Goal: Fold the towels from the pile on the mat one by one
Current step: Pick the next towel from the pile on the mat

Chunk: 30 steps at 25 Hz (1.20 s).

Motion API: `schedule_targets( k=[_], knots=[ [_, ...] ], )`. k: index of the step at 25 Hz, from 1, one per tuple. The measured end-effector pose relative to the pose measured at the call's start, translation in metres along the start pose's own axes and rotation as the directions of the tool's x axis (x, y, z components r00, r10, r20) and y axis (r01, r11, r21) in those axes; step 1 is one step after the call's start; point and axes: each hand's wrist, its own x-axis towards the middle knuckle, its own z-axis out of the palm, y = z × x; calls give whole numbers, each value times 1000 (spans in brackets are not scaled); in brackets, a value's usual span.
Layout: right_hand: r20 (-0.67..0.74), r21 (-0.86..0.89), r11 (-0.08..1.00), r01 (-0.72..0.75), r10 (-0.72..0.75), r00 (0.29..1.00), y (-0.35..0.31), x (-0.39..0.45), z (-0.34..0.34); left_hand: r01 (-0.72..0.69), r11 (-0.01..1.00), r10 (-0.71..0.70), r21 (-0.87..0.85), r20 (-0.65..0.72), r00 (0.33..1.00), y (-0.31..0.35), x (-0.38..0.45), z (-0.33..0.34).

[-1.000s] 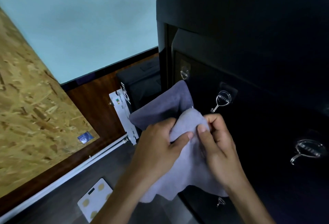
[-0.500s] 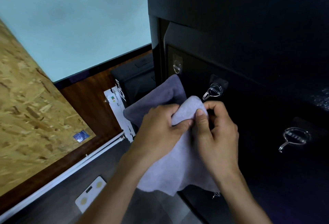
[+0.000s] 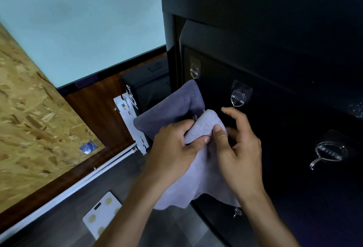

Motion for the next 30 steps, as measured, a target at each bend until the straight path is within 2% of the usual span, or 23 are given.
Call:
schedule_targets(
  k=[2,6,10,15,18,21,26,30],
  knots=[
    [-20,6,1000,4,-4,1000,5,-4,2,-16,1000,17,22,-25,1000,2,-2,-1],
    [-136,134,989,68,-50,989,0,-9,4,-21,999,20,-30,-49,999,4,-2,2],
    [-233,-6,990,138,-135,963,-3,9,2,-94,995,93,-30,-43,995,18,14,-6],
    [-364,-145,972,186,-227,903,2,13,7,-87,995,89,-44,34,995,26,30,-5],
    [-415,-169,961,219,-271,868,3,10,9,-111,994,112,-18,28,993,28,28,-7],
    [-408,-169,958,231,-282,868,1,13,3,-139,989,142,-55,39,989,31,30,-8],
    [-322,-331,935,126,-237,916,12,4,0,-163,979,158,120,48,986,28,27,11],
    [-316,-404,913,59,-200,927,17,1,2,-165,985,160,59,74,984,21,24,15]
  ],
)
